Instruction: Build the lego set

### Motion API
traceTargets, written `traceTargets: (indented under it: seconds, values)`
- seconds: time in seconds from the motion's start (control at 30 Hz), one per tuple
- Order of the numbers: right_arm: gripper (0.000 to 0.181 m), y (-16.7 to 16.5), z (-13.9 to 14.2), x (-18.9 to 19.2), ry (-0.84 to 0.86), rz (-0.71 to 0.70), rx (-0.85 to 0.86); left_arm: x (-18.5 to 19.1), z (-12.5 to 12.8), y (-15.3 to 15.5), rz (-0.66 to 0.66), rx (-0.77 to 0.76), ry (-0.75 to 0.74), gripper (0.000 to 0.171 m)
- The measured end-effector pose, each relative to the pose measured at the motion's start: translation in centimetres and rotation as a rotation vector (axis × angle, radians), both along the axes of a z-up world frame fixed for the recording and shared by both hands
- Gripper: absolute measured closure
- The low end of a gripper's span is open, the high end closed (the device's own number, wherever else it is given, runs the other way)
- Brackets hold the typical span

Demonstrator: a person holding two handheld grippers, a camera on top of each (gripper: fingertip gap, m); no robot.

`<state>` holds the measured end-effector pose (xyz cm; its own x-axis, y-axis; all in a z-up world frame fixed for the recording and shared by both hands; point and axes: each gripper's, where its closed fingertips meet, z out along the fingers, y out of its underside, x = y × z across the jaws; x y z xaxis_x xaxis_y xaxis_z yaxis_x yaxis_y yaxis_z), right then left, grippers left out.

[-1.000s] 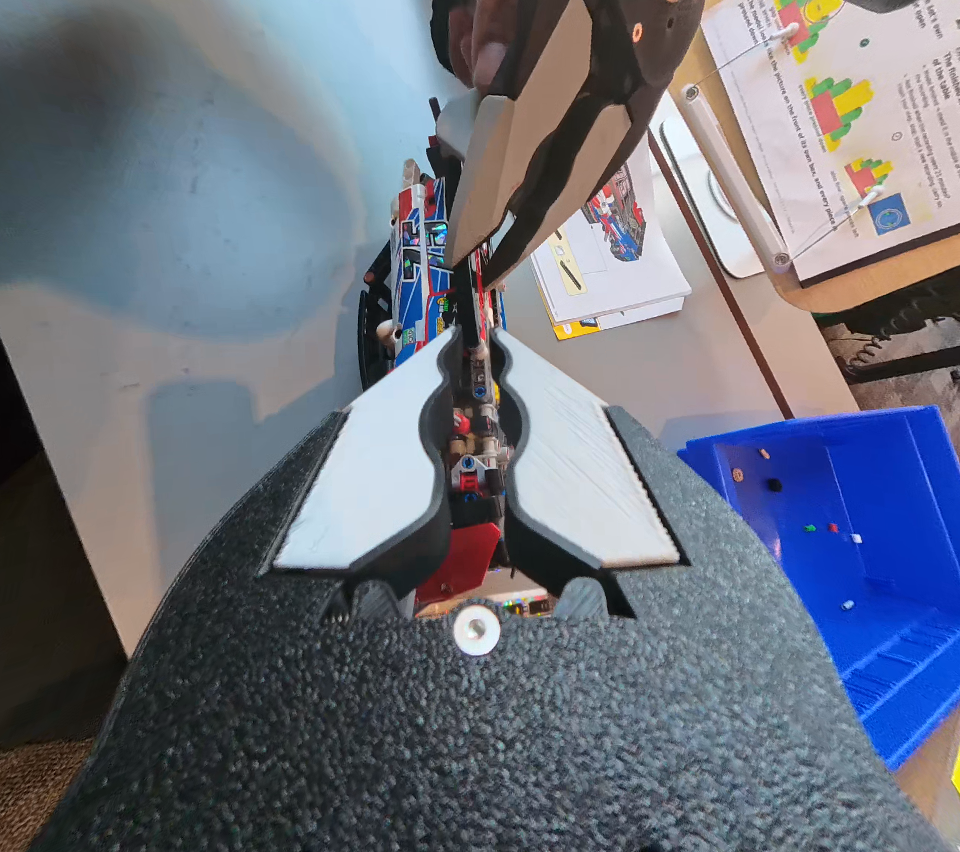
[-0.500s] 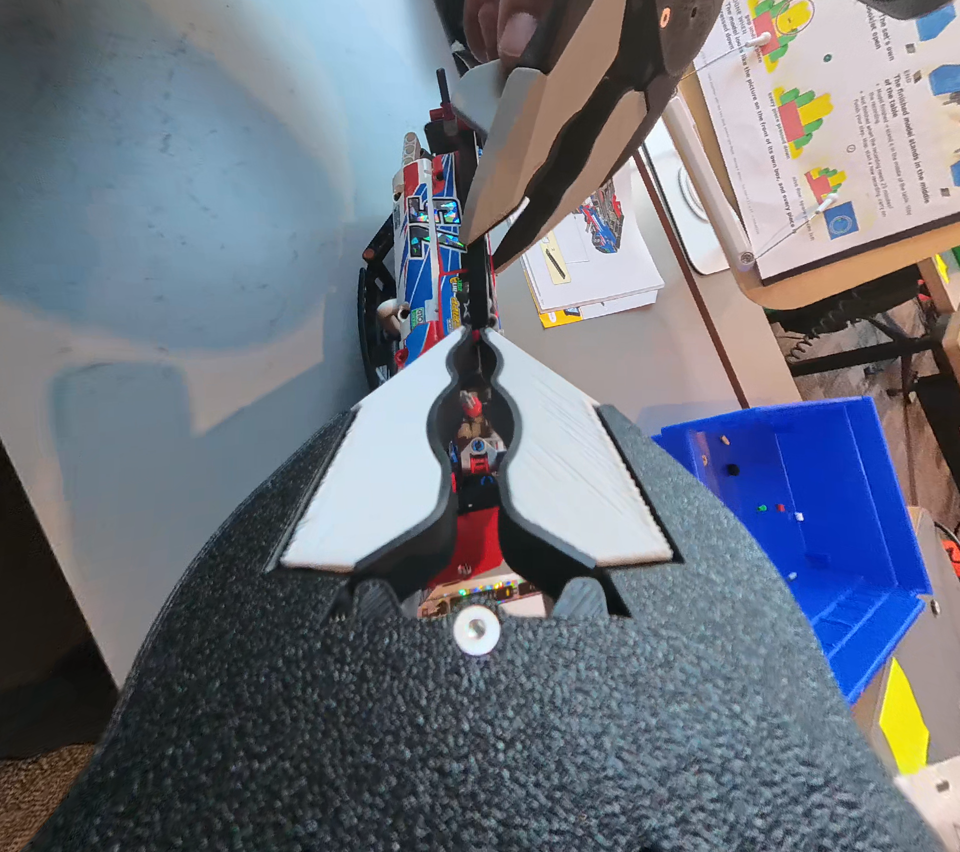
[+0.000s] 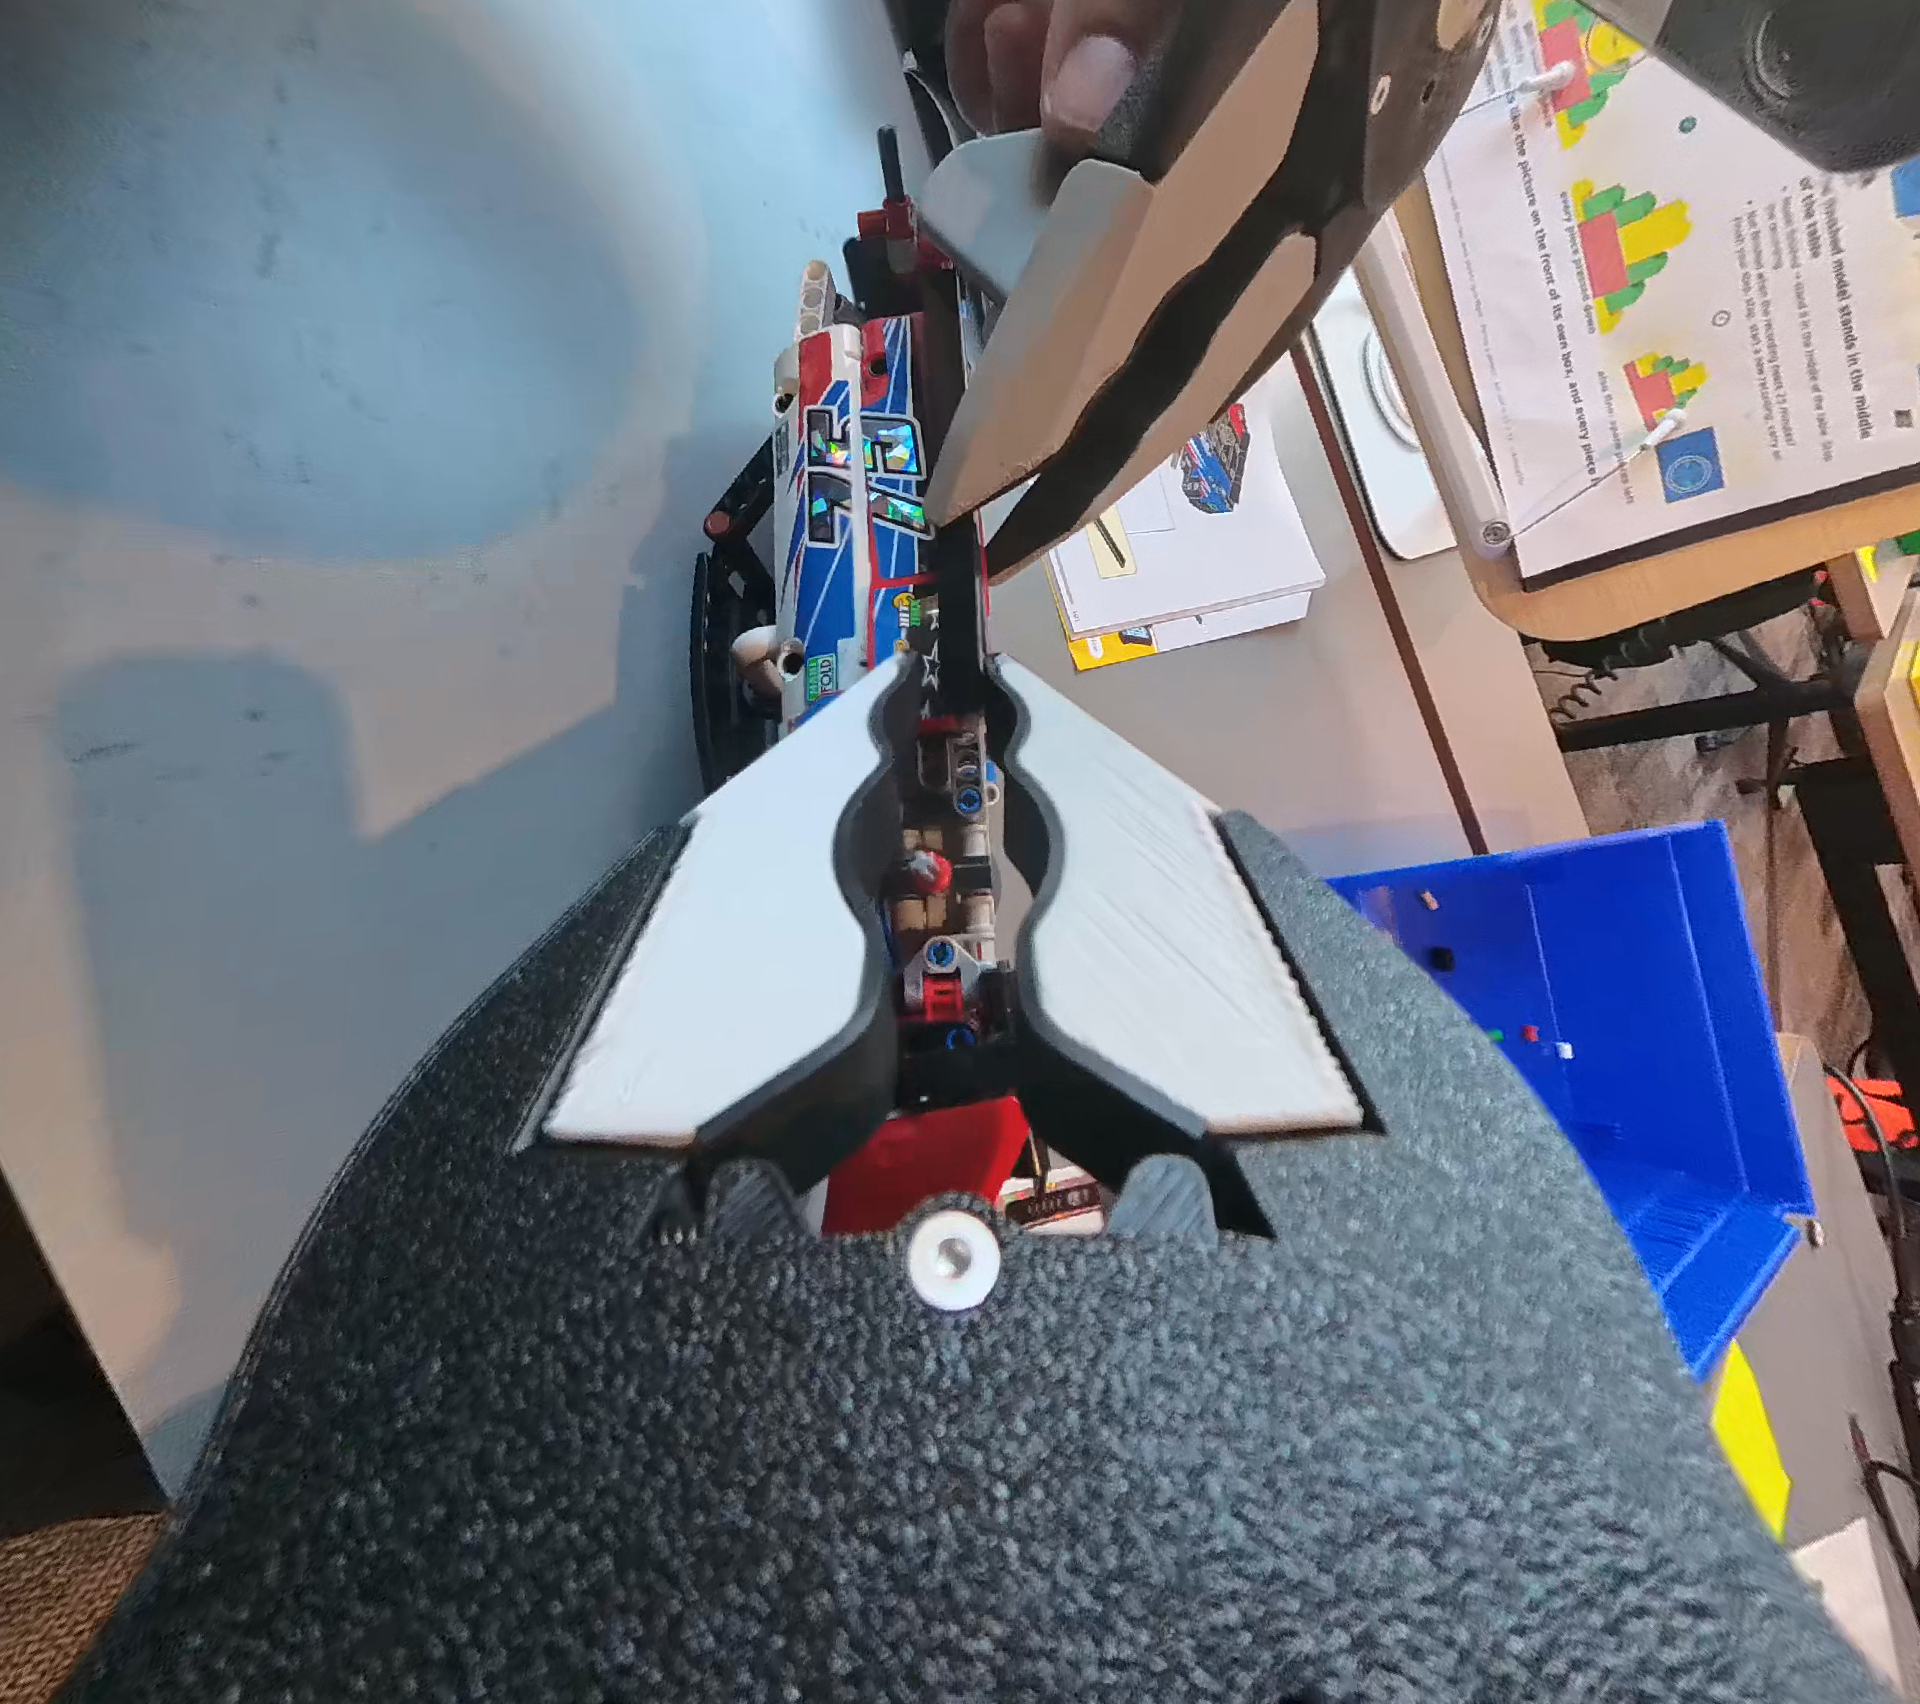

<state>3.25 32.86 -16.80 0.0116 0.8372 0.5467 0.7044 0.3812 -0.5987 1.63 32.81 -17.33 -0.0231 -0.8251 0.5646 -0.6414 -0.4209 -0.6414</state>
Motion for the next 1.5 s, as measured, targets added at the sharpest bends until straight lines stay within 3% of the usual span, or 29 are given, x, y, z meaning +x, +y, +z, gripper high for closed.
traceTargets:
  seconds: [0.27,0.47,0.57,0.77,0.93,1.33,1.43,1.5]
  values:
    - [0.174,0.1,0.0,0.0,-0.038,-0.032,-0.003,-0.8,1.7,0.9,-0.008,-0.033,-0.030,0.157]
    - [0.175,0.1,0.0,0.0,-0.037,-0.045,-0.002,-3.2,4.4,3.7,0.139,0.128,-0.068,0.149]
    - [0.174,0.1,0.0,0.0,-0.036,-0.049,0.003,-4.8,5.8,3.1,0.194,0.185,-0.119,0.147]
    - [0.174,-0.2,-0.1,0.2,-0.027,-0.036,0.058,-7.5,1.9,0.3,0.275,0.271,-0.007,0.139]
    - [0.174,-0.4,-0.1,0.3,-0.014,-0.022,0.074,-7.2,-0.2,-1.2,0.288,0.203,-0.037,0.140]
    - [0.175,0.0,0.0,0.1,-0.010,-0.001,0.061,-5.6,-0.2,-0.3,0.279,0.178,-0.121,0.156]
    - [0.175,0.0,0.0,0.2,-0.001,-0.003,0.055,-5.8,0.2,0.3,0.295,0.196,-0.119,0.147]
    - [0.175,0.0,0.0,0.1,0.003,-0.008,0.061,-5.6,1.8,0.8,0.306,0.212,-0.160,0.146]
